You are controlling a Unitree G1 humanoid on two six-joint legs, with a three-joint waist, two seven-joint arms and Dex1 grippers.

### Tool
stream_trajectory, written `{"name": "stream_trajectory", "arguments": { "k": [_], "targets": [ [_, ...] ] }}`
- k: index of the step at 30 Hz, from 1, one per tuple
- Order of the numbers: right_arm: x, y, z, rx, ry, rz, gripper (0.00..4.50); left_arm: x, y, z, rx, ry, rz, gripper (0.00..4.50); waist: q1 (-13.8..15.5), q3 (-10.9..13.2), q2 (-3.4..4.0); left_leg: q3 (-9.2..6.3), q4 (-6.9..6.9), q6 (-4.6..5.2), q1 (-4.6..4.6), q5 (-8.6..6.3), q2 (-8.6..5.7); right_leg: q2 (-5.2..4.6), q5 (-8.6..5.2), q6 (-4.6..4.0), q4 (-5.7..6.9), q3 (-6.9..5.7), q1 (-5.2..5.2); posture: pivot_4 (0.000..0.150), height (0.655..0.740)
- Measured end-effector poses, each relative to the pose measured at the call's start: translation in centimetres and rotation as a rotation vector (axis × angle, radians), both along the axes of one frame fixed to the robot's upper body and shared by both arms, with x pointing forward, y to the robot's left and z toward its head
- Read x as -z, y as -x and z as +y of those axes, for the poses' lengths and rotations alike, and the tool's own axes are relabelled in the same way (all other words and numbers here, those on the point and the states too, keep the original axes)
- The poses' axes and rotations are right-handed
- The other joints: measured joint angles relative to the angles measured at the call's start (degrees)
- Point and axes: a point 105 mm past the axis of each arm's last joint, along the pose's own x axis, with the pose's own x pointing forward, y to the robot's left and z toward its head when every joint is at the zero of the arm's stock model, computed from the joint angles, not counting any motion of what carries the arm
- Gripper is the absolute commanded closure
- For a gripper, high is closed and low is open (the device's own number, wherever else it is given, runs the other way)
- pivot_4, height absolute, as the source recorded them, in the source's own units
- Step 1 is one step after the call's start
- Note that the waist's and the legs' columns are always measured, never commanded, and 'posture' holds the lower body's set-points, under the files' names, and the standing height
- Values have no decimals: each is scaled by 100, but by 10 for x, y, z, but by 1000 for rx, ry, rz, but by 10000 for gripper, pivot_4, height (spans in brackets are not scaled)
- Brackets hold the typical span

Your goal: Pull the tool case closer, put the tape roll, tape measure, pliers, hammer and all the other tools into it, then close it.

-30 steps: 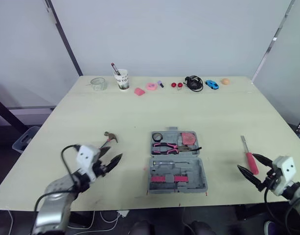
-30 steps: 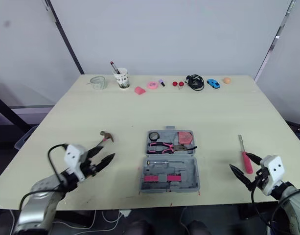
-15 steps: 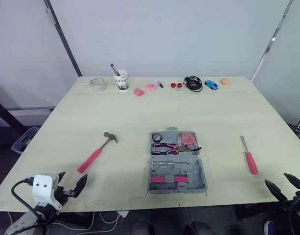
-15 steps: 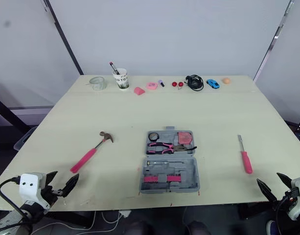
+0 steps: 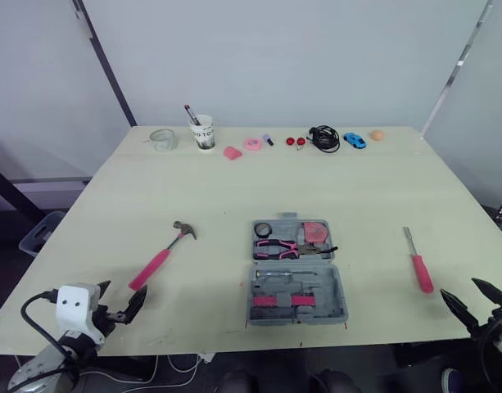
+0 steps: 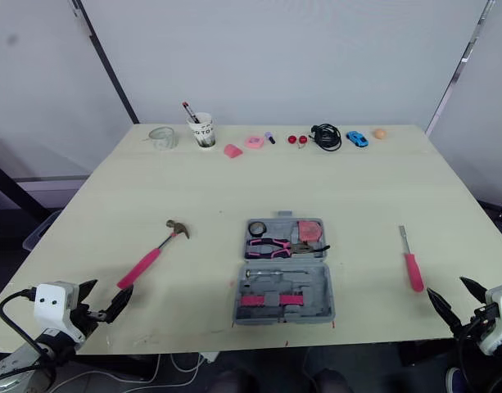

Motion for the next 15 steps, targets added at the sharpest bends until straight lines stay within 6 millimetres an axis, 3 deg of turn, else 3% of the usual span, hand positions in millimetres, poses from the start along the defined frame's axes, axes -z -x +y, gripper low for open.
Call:
{"name": "stream_trajectory", "arguments": {
  "k": [5, 10, 15],
  "targets": [
    [-22, -15, 24, -112, 26, -71, 0, -9, -14, -7, 50, -13, -26, 206, 0, -1, -2, 2, -1, 0, 0, 0, 0, 2, 0, 0, 0, 0, 1, 1500, 7400],
    [-24, -16, 38, -180, 29, -76, 0, -10, -18, -11, 73, -11, -24, 206, 8, -1, -3, 0, -2, 0, -3, 0, -1, 2, 0, 0, -4, -4, 1, 1500, 7400],
    [-28, -12, 69, -354, -8, -69, 0, -11, -30, -20, 114, -24, -17, 206, 9, -1, -2, -1, -1, 1, -1, 1, -1, 4, 1, 1, -4, -5, 3, 1500, 7400]
  ]
}}
